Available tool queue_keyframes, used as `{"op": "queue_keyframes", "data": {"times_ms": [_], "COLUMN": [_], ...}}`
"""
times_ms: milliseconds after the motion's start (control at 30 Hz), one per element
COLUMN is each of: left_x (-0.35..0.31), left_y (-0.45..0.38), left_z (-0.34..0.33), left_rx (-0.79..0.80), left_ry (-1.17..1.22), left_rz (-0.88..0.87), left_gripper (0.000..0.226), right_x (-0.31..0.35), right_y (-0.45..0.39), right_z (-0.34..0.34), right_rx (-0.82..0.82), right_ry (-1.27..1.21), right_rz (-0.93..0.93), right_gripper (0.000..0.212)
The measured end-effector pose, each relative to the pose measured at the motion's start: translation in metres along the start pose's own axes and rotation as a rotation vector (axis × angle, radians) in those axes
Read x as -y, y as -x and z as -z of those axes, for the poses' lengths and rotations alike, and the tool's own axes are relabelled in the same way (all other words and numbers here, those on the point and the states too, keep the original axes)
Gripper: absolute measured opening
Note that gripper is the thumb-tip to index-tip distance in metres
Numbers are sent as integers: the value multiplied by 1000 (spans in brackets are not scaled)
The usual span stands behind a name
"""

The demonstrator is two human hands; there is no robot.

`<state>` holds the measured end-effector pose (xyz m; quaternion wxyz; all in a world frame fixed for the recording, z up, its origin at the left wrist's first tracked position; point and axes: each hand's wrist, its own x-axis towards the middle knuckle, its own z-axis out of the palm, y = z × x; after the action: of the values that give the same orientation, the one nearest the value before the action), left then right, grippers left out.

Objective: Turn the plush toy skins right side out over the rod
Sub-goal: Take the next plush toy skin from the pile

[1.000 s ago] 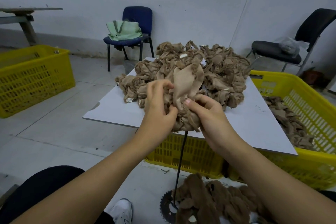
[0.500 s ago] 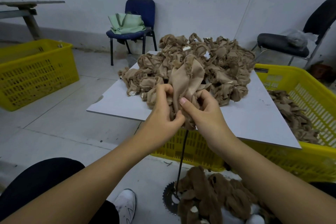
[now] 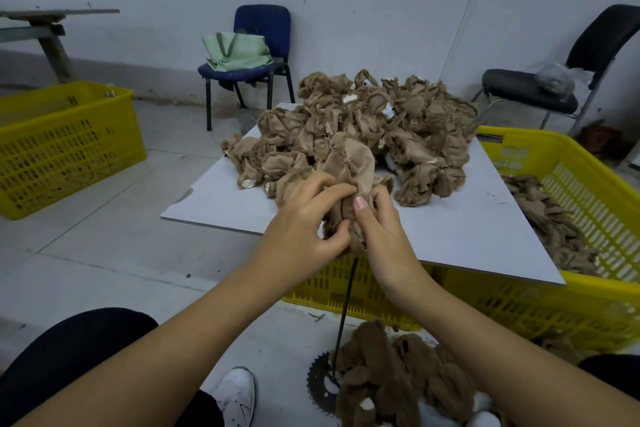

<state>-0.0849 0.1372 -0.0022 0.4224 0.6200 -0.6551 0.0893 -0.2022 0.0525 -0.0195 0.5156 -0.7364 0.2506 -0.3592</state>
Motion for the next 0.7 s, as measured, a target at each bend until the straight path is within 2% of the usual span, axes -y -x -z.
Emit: {"op": "queue_keyframes", "data": {"times_ms": [133, 267, 400, 700], "left_x": [2, 0, 0, -2], "left_y": [2, 1, -3, -7], "left_z": [0, -1, 0, 1], "left_rx": [8, 12, 34, 96], "left_ry": [-41, -51, -102, 151], "left_rz": [-32, 48, 48, 162], "left_gripper": [35, 20, 23, 29], "right_x": [-2, -2, -4, -11], "right_y": [3, 7, 8, 6], "right_z": [-1, -1, -3, -1], "right_rx": [-9, -34, -35, 11], "right_ry": [-31, -80, -156, -224], "right_rz": [-7, -21, -21, -16], "right_gripper": [24, 28, 25, 16]}}
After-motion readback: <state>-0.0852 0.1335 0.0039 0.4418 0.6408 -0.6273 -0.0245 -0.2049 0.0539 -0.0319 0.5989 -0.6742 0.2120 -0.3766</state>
